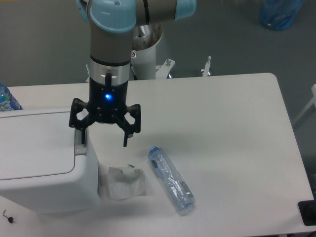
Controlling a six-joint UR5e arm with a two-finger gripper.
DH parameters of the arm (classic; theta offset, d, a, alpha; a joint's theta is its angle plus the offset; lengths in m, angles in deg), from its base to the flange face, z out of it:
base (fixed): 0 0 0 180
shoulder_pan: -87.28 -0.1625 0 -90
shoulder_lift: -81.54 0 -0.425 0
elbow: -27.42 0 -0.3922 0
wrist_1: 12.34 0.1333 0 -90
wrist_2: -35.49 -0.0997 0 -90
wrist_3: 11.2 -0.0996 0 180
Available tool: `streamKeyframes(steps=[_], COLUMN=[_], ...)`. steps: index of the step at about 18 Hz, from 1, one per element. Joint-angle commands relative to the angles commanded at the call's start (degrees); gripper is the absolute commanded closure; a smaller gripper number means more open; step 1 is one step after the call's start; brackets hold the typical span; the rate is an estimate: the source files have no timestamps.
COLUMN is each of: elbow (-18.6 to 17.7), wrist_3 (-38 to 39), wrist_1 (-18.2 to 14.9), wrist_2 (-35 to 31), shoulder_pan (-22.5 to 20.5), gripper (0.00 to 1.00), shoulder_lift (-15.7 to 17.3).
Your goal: Open the trash can
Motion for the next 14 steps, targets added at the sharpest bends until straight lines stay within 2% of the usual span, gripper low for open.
streamKeyframes(steps=[7,14], elbow=[-0.8,-0.1], wrist_3=[-0.2,-0.5], wrist_1=[0.2,0.3], wrist_2=[-0.1,-0.2], shoulder_pan=[0.1,0.1], gripper=[0.00,0.00], shoulder_lift=[0.1,0.0])
